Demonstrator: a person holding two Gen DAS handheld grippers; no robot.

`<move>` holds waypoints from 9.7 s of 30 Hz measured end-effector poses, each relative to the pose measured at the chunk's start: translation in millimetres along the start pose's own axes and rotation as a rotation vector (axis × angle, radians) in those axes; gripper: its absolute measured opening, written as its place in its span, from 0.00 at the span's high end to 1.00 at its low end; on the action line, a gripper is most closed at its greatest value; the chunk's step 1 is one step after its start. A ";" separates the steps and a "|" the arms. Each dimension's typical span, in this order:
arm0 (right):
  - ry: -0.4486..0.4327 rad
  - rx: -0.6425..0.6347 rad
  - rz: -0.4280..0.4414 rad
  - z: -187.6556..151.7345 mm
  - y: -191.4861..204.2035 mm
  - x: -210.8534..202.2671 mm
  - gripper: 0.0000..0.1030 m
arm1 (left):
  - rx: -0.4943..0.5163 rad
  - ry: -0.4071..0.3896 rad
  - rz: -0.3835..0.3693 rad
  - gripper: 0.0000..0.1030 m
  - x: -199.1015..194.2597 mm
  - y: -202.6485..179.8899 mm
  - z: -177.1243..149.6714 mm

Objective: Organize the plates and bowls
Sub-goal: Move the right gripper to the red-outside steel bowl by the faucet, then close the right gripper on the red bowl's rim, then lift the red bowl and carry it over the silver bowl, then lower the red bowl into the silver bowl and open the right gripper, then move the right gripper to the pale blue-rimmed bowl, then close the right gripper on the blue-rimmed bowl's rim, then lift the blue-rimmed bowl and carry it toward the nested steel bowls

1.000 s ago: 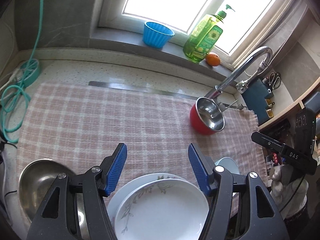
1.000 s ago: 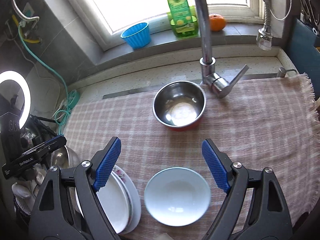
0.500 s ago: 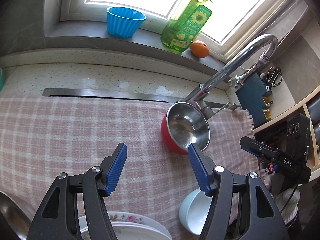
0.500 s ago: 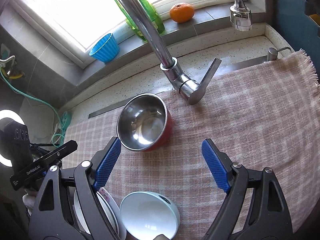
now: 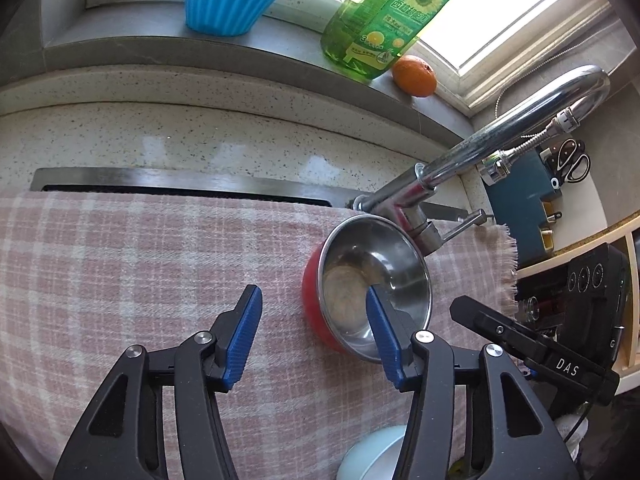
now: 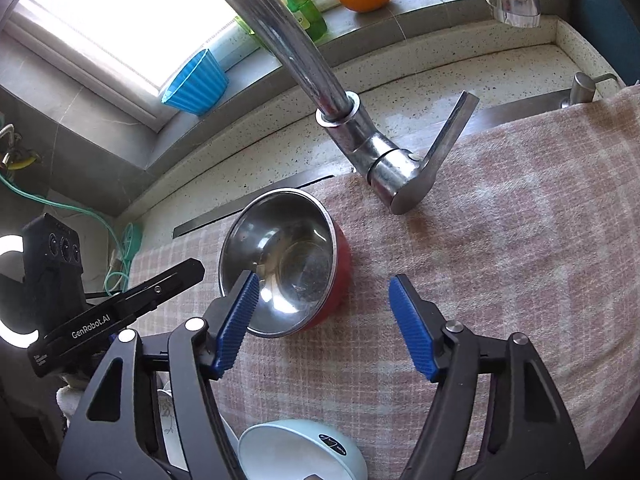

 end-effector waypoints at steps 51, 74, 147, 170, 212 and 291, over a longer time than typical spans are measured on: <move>0.035 -0.161 0.029 -57.7 107.7 -23.9 0.84 | 0.010 -0.119 -0.046 0.92 -90.3 13.9 -44.0; 0.153 -0.394 0.104 -132.7 248.9 21.4 0.84 | -0.167 -0.256 0.004 0.92 -188.8 116.1 -114.4; 0.351 -0.699 -0.021 -217.8 340.0 123.4 0.54 | -0.310 -0.147 0.213 0.87 -194.3 234.5 -204.4; 0.176 -0.499 0.057 -155.2 286.3 43.0 0.18 | -0.208 -0.215 0.218 0.33 -211.2 183.8 -178.2; 0.050 -0.154 -0.095 -118.9 11.5 -72.7 0.18 | 0.124 -0.030 0.042 0.33 -73.4 -34.2 -147.8; 0.110 -0.438 0.029 -149.1 214.1 -21.9 0.84 | -0.036 -0.177 0.051 0.85 -170.9 63.5 -152.7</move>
Point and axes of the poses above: each gripper's, at about its wrist camera, not at the fingertips, and x roughly the way its jaws point, y to its left, z to its top, the point moved 9 cm from there along x, roughly the way its jaws point, and after that the axes turned 7 degrees about y, right-handed, at the moved point
